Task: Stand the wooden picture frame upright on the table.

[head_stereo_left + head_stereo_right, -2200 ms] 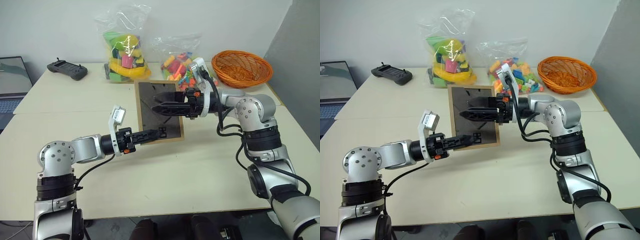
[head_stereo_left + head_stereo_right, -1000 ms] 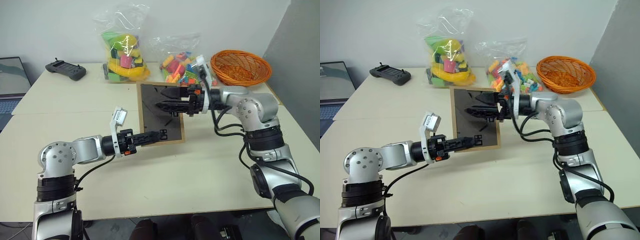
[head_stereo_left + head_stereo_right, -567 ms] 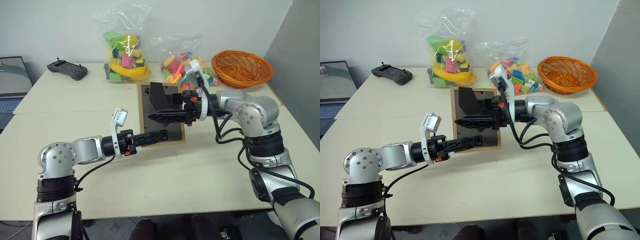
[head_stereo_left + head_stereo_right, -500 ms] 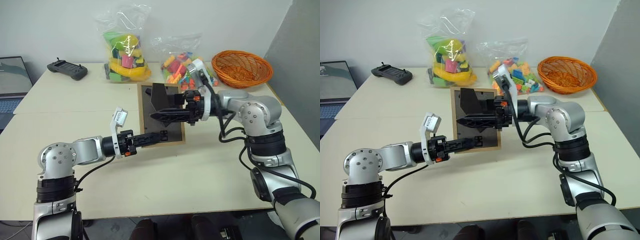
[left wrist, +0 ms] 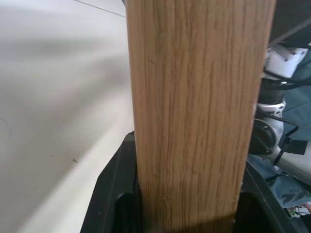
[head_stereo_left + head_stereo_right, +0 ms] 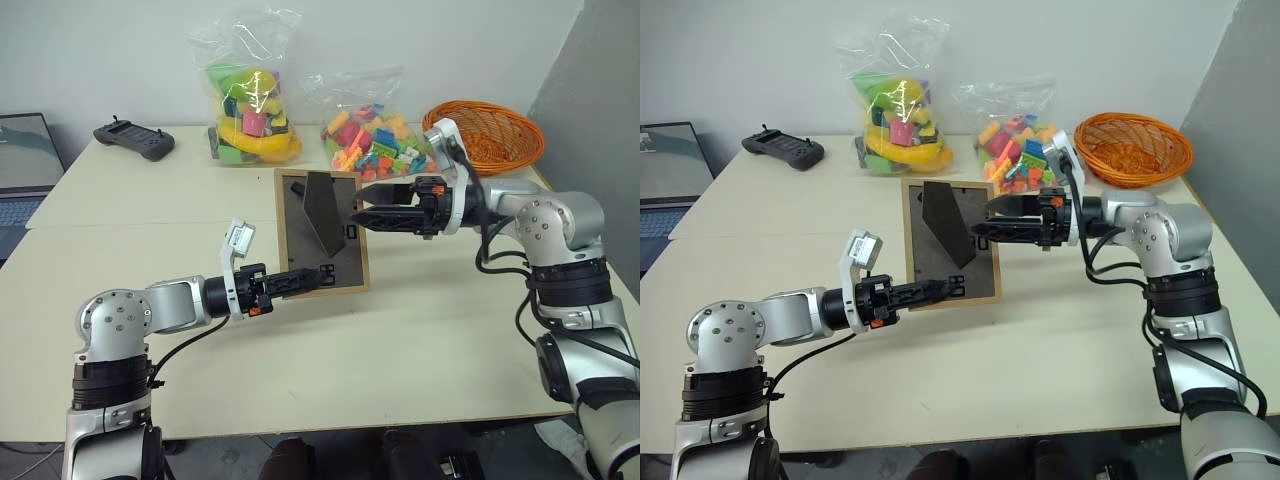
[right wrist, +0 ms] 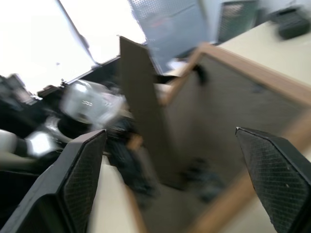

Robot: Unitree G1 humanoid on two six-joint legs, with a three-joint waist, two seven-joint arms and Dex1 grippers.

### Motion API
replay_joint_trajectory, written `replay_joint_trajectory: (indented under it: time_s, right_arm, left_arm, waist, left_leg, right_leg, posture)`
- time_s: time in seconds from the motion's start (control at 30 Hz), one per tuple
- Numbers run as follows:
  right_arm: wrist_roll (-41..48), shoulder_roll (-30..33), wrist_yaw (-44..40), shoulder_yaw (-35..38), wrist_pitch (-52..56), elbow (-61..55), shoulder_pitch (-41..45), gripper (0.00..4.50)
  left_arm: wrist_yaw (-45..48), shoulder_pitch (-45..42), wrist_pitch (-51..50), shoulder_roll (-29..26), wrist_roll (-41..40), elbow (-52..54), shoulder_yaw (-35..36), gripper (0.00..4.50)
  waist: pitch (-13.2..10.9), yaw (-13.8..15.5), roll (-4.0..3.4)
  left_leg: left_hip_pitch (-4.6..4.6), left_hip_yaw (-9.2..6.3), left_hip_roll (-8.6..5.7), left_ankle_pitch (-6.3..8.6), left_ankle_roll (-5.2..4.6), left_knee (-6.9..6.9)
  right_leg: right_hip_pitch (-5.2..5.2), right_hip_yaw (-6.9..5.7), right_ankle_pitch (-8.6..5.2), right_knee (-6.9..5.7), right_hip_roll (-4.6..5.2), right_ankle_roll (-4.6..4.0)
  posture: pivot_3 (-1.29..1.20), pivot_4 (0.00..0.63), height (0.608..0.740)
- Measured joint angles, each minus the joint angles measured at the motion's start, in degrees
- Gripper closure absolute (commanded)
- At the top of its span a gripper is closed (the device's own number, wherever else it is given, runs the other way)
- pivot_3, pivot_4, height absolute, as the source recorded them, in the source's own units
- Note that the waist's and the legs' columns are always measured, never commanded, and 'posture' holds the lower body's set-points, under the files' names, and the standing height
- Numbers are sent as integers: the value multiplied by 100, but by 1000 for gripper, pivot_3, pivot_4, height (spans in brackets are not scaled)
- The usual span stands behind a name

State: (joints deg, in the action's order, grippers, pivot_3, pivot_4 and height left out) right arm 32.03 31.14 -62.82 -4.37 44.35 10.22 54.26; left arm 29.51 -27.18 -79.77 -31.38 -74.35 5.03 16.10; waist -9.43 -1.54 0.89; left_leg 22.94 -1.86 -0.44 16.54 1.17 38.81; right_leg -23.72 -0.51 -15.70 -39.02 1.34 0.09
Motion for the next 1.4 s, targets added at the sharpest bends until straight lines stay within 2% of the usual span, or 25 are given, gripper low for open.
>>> replay_joint_trajectory:
  time_s: [0.07, 0.13, 0.17, 0.23, 0.27, 0.33, 0.37, 0.5, 0.53, 0.63, 0.73, 0.83, 1.07, 1.2, 1.23, 1.3, 1.4]
  right_arm:
    - [-671, 221, -122, -194, -1353, 151, -217, 9]
    - [-1647, 365, 74, -371, -3475, 697, -440, 9]
    - [-2265, 413, 466, -479, -4771, 1132, -500, 9]
    - [-3785, 590, 1822, -709, -7470, 2103, -554, 9]
    - [-4425, 646, 2464, -781, -8403, 2445, -526, 9]
    - [-5311, 661, 3433, -885, -9514, 2794, -448, 9]
    - [-6175, 647, 4410, -1070, -10177, 3098, -247, 9]
    - [-7768, 480, 6448, -1490, -10736, 3438, 188, 9]
    - [-8322, 377, 7221, -1717, -10748, 3502, 339, 9]
    - [-9178, 154, 8480, -2202, -10696, 3663, 628, 9]
    - [-9653, 116, 9394, -2577, -10699, 3852, 892, 9]
    - [-9845, 82, 9879, -2848, -10860, 3965, 1079, 531]
    - [-10054, 137, 10429, -3198, -11095, 4021, 1168, 2184]
    - [-10164, 162, 10597, -3295, -10994, 4018, 1189, 2831]
    - [-10191, 169, 10635, -3314, -10969, 4019, 1206, 2838]
    - [-10256, 172, 10711, -3363, -10896, 4034, 1251, 2877]
    - [-10294, 211, 10715, -3481, -10935, 4170, 1276, 3147]
  left_arm:
    - [-53, -13, -46, -31, -134, -36, 38, 3209]
    - [-158, -14, -105, -49, -263, -62, 111, 3209]
    - [-231, -17, -113, -50, -375, -95, 126, 3209]
    - [-390, -17, -144, -49, -605, -115, 134, 3209]
    - [-458, -17, -150, -47, -704, -126, 135, 3209]
    - [-559, -16, -155, -47, -860, -146, 135, 3209]
    - [-659, -18, -155, -43, -1002, -157, 119, 3209]
    - [-901, -11, -128, -30, -1365, -164, 82, 3209]
    - [-1007, 16, -91, -25, -1495, -157, 57, 3209]
    - [-1197, 180, 1, -16, -1761, -109, -43, 3209]
    - [-1390, 354, 75, -40, -2011, -66, -124, 3209]
    - [-1532, 453, 250, -96, -2153, 17, -199, 3209]
    - [-1706, 497, 515, -211, -2491, 135, -329, 3209]
    - [-1781, 496, 679, -246, -2681, 116, -445, 3209]
    - [-1769, 496, 704, -248, -2674, 117, -459, 3209]
    - [-1744, 496, 772, -271, -2649, 123, -493, 2509]
    - [-1664, 464, 924, -309, -2562, 178, -491, 1969]
  waist:
    - [0, 5, 1]
    - [0, 0, 2]
    - [0, -4, 3]
    - [-3, -8, 5]
    - [-4, -11, 5]
    - [-4, -21, 6]
    - [-4, -45, 6]
    - [-5, -49, 8]
    - [-5, -46, 8]
    - [-5, -29, 8]
    - [-5, -2, 10]
    - [-3, 8, 15]
    - [-3, -3, 15]
    - [-2, -4, 16]
    - [-2, -5, 16]
    - [-2, -7, 16]
    - [-1, -1, 18]
  left_leg:
    - [0, 2, 0, 0, 1, 1]
    - [-3, 11, 1, -3, 5, 2]
    - [-5, 16, 3, -7, 12, 3]
    - [-4, 33, 8, -15, 26, 3]
    - [-5, 36, 9, -16, 28, 4]
    - [-6, 41, 12, -23, 40, 4]
    - [-9, 45, 12, -26, 46, 4]
    - [-14, 42, 16, -37, 65, 2]
    - [-13, 43, 15, -38, 66, 2]
    - [-13, 43, 12, -38, 66, 2]
    - [-12, 41, 10, -38, 66, 2]
    - [-13, 40, 7, -38, 66, 2]
    - [-14, 41, 8, -38, 65, 1]
    - [-14, 42, 8, -38, 65, 1]
    - [-13, 42, 8, -38, 65, 1]
    - [-14, 42, 8, -38, 65, 1]
    - [-13, 41, 7, -37, 65, 1]
  right_leg:
    - [2, -2, -1, 1, 0, 1]
    - [3, 3, -1, 1, 0, 2]
    - [3, 4, -1, -1, 0, 2]
    - [-1, 11, -1, -4, 0, 2]
    - [-1, 11, -1, -4, 0, 2]
    - [-2, 14, -1, -5, -1, 2]
    - [-5, 24, -1, -8, -4, 2]
    - [-5, 32, -1, -8, -12, 0]
    - [-5, 34, -1, -8, -12, 0]
    - [-5, 38, -1, -6, -12, 0]
    - [-3, 35, -1, -5, -10, 0]
    - [0, 35, -1, -5, -9, 0]
    - [1, 35, -1, -7, -10, -1]
    - [1, 35, -1, -8, -10, -1]
    - [1, 35, -1, -8, -11, -1]
    - [1, 36, -1, -8, -11, -1]
    - [3, 34, -1, -7, -10, -1]
  posture:
    - [0, 150, 740]
    - [0, 150, 740]
    - [0, 150, 740]
    - [0, 150, 740]
    - [0, 150, 740]
    - [0, 150, 740]
    - [0, 150, 740]
    - [0, 150, 740]
    - [0, 150, 740]
    - [0, 150, 740]
    - [0, 150, 740]
    - [0, 150, 740]
    - [0, 150, 740]
    - [0, 150, 740]
    - [0, 150, 740]
    - [0, 150, 740]
    - [0, 150, 740]
